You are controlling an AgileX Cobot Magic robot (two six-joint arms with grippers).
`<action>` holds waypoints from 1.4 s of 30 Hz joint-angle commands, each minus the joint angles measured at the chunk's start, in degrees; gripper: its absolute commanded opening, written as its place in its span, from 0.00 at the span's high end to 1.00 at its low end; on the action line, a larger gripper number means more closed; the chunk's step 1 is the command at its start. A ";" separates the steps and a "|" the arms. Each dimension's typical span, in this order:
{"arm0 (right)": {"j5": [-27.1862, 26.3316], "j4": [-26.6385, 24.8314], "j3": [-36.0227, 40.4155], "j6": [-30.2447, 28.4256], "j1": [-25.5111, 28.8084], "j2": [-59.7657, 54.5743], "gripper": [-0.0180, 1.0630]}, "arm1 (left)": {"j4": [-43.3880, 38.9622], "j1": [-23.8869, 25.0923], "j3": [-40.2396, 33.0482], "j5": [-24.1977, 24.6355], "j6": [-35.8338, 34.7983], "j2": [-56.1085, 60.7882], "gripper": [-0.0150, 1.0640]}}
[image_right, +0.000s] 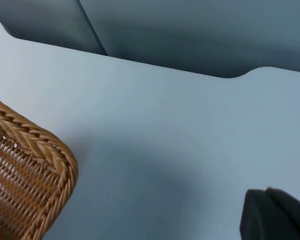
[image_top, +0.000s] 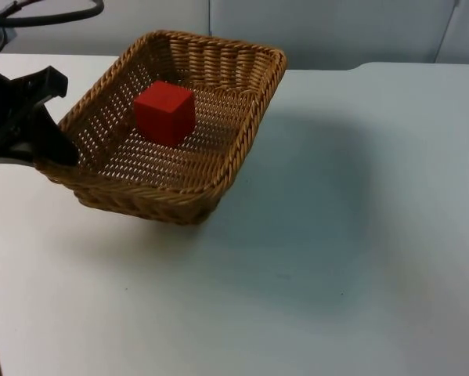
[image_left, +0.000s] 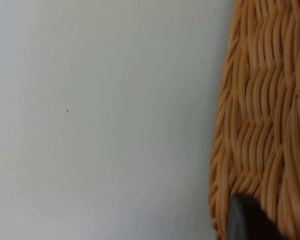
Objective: Pick up the basket with the left hand and place the cube into the basket with the right hand.
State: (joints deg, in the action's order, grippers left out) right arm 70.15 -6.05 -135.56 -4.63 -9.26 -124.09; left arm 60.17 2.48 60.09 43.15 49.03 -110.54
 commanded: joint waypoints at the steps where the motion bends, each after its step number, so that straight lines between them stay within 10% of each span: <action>1: -0.19 -0.31 0.11 0.14 0.12 0.45 0.98 | 2.10 -0.02 0.47 0.66 0.07 0.94 0.99; 12: -10.01 -0.31 0.11 0.14 0.12 0.45 0.98 | 9.89 -0.02 0.47 -0.59 1.21 0.84 0.99; 34: -30.79 -0.21 0.11 0.14 0.12 0.45 0.98 | -2.17 -4.04 0.47 -3.19 0.42 -9.88 0.98; 42: -31.25 -0.21 0.11 0.14 0.12 0.45 0.98 | -2.06 -4.04 0.47 -3.16 1.89 -10.03 0.65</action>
State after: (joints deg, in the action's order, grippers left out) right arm 40.23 -6.16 -135.56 -4.63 -9.26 -124.09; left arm 58.90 -1.19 60.86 40.44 50.59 -119.77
